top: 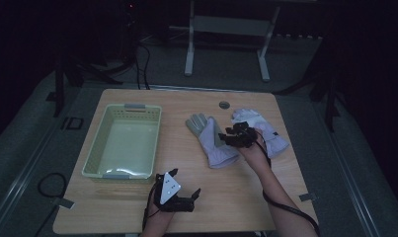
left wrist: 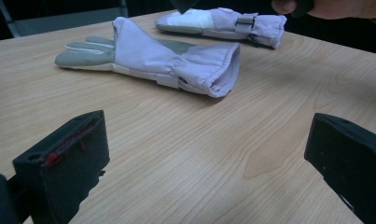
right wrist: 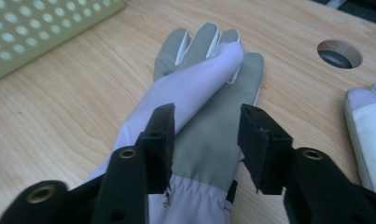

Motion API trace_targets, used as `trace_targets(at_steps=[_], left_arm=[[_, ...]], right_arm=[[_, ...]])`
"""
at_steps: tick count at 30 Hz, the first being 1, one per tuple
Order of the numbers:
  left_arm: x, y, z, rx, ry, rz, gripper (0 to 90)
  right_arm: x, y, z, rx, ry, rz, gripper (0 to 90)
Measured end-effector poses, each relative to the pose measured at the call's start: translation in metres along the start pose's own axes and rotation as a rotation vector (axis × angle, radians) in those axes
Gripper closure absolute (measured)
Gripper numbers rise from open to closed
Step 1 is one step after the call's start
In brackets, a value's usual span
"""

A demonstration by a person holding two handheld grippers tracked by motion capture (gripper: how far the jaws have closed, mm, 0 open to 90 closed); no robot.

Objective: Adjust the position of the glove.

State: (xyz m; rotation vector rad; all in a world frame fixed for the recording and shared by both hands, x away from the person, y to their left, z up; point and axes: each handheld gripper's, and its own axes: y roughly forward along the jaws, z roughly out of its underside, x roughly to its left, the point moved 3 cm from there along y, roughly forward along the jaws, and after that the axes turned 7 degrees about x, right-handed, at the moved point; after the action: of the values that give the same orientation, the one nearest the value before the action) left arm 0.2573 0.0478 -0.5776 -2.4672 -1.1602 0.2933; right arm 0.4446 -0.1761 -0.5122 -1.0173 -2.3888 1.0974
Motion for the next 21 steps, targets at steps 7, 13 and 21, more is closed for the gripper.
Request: trace_targets(at_steps=[7, 13, 21], left_arm=[[0.000, 0.000, 0.000, 0.001, 0.000, 0.002, 0.0], [0.000, 0.000, 0.000, 0.001, -0.002, 0.004, 0.0], [0.000, 0.000, 0.000, 0.001, -0.003, 0.002, 0.0]], right_arm=[[-0.002, 0.020, -0.003, 0.050, -0.004, -0.001, 58.2], [-0.004, 0.036, 0.004, 0.086, -0.005, 0.006, 58.6], [-0.002, 0.055, 0.018, 0.144, 0.001, -0.017, 60.4]])
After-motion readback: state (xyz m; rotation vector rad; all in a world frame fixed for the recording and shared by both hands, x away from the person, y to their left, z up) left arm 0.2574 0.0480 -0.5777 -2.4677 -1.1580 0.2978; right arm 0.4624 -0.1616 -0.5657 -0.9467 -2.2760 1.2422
